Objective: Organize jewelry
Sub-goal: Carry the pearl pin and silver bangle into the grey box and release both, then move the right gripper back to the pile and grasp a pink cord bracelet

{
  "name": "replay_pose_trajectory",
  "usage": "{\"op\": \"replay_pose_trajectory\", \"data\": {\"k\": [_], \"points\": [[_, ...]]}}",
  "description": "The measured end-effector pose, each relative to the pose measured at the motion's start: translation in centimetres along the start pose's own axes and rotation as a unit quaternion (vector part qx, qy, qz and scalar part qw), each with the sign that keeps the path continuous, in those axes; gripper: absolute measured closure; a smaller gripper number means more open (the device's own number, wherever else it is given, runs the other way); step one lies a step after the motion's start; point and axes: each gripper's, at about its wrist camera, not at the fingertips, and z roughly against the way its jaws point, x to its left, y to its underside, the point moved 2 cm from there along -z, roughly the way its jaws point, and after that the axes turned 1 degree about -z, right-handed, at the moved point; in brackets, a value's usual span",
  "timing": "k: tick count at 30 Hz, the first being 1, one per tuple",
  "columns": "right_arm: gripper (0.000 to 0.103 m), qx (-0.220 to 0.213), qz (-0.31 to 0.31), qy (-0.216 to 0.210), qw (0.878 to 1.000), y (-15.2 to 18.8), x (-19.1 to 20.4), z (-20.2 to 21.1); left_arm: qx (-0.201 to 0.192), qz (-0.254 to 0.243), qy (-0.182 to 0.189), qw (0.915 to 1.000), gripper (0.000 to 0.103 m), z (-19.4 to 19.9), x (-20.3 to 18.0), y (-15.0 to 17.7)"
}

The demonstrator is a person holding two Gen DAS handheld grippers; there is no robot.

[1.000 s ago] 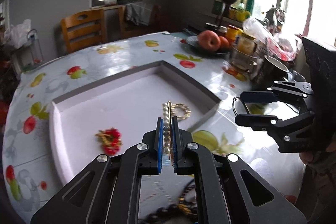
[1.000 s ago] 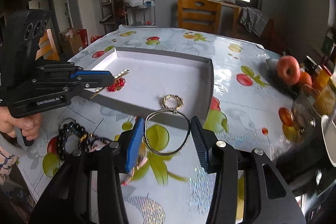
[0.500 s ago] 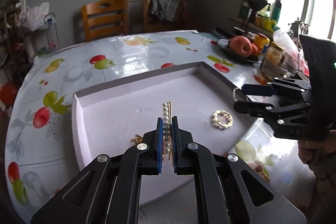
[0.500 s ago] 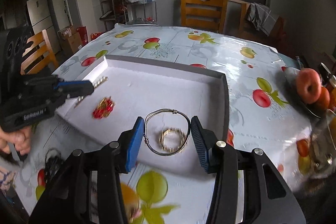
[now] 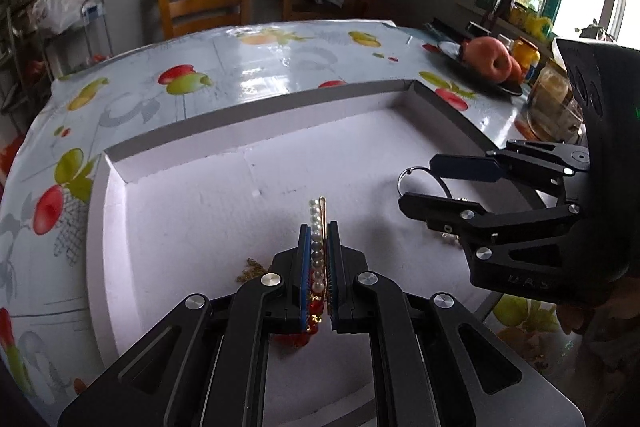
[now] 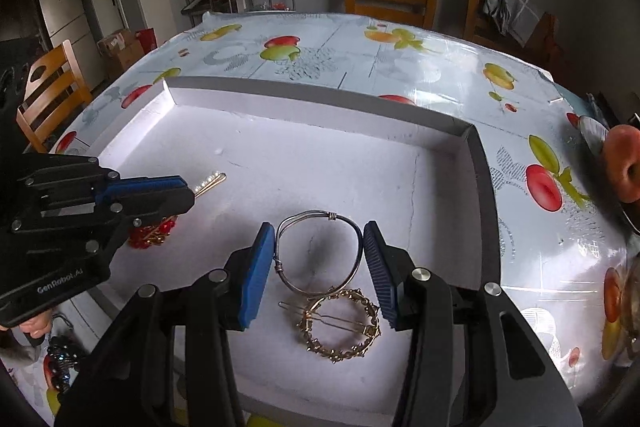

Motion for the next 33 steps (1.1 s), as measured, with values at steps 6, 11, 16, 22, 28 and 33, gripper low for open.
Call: {"op": "replay_pose_trajectory", "data": {"k": [6,11,16,22,28,33], "points": [[0.057,0.003,0.004,0.005,1.0,0.3,0.2,-0.3,0.005,-0.004,-0.003,1.0,0.095,-0.4,-0.3,0.3],[0.057,0.002,0.005,0.007,1.0,0.3,0.2,-0.3,0.004,-0.003,-0.01,0.9999,0.086,-0.4,-0.2,0.4],[0.057,-0.018,0.005,0.005,1.0,0.4,0.2,1.2,-0.015,0.001,-0.014,0.9998,0.063,0.6,-0.1,0.4],[0.056,-0.053,0.006,0.005,0.999,0.8,0.4,4.4,-0.046,-0.001,-0.011,0.9989,0.034,3.1,-0.2,0.4],[0.055,-0.079,0.0,0.006,0.997,2.7,0.2,7.6,-0.062,0.005,-0.006,0.998,0.024,5.5,-0.1,1.7],[0.052,-0.09,-0.014,0.003,0.996,4.8,0.0,9.4,-0.074,0.013,0.004,0.9972,0.022,7.5,0.0,3.2]]}}
